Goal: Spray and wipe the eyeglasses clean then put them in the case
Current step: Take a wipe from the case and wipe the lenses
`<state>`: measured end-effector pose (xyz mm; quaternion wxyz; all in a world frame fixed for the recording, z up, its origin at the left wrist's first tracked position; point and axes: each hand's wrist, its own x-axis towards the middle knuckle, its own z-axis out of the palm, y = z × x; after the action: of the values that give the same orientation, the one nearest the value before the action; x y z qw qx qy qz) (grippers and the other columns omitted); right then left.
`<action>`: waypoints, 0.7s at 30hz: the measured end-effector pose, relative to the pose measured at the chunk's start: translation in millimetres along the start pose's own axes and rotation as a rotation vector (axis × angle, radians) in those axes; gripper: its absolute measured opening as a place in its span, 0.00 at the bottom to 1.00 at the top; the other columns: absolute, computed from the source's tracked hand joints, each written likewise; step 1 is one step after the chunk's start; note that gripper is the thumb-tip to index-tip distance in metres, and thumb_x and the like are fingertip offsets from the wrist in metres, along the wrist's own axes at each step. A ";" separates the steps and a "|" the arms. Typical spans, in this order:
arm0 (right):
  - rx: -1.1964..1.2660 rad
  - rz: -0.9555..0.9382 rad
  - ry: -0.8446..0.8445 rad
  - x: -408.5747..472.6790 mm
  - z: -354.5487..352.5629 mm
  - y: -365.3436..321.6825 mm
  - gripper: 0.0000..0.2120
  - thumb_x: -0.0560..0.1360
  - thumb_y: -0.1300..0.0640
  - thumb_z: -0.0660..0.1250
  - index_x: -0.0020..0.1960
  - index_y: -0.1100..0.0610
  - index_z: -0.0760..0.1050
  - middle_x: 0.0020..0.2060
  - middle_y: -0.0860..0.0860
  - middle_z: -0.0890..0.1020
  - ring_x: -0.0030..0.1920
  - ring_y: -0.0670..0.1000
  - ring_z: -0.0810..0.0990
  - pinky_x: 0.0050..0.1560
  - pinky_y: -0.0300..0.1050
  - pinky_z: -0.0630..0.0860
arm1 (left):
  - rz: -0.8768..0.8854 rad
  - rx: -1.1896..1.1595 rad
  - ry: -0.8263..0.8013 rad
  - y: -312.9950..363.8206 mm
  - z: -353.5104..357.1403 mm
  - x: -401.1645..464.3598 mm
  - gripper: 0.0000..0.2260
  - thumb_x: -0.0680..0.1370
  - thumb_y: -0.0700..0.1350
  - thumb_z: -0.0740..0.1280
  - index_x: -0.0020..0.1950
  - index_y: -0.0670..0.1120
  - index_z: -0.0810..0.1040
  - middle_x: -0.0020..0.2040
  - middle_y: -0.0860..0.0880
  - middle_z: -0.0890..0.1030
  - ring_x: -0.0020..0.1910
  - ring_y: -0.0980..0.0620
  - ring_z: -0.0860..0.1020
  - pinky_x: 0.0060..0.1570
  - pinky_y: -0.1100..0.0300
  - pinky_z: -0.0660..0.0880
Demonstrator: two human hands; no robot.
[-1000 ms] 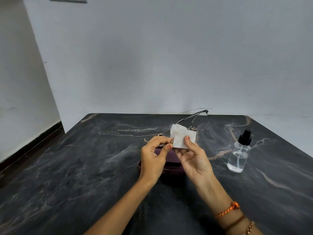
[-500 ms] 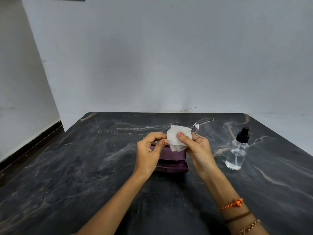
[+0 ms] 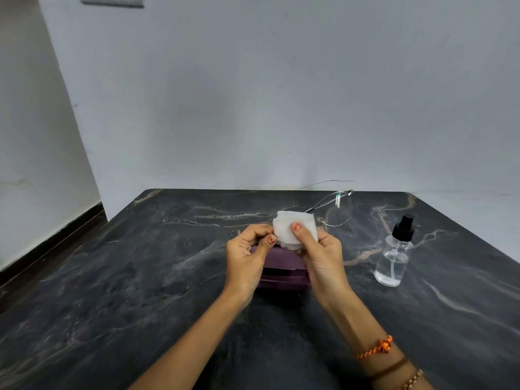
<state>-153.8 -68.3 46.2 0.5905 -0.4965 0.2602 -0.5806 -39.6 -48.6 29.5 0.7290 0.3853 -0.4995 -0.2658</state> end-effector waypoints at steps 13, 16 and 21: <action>0.270 0.127 0.086 0.1 4.9 -2.0 0.07 0.74 0.61 0.62 0.42 0.59 0.79 0.30 0.50 0.84 0.30 0.44 0.81 0.32 0.34 0.77 | -0.004 0.023 -0.022 3.1 -0.4 3.2 0.10 0.71 0.32 0.66 0.39 0.47 0.79 0.36 0.59 0.84 0.42 0.61 0.80 0.45 0.70 0.75; 0.308 0.150 0.087 0.1 5.6 1.8 0.07 0.75 0.59 0.62 0.44 0.58 0.78 0.32 0.50 0.85 0.32 0.45 0.82 0.32 0.34 0.77 | -0.008 0.037 -0.033 0.6 0.3 2.3 0.10 0.71 0.32 0.66 0.39 0.47 0.79 0.36 0.59 0.83 0.42 0.61 0.79 0.46 0.69 0.75; 0.171 0.087 0.022 -1.7 5.1 4.5 0.04 0.70 0.60 0.66 0.42 0.57 0.80 0.33 0.50 0.85 0.36 0.46 0.83 0.37 0.36 0.79 | 0.015 0.073 -0.055 -4.1 -0.7 1.7 0.08 0.72 0.34 0.67 0.39 0.46 0.80 0.35 0.57 0.83 0.41 0.55 0.78 0.44 0.66 0.76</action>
<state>-147.7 -66.0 43.7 0.6526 -0.4263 0.2375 -0.5797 -38.4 -52.1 26.8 0.7024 0.4004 -0.5317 -0.2522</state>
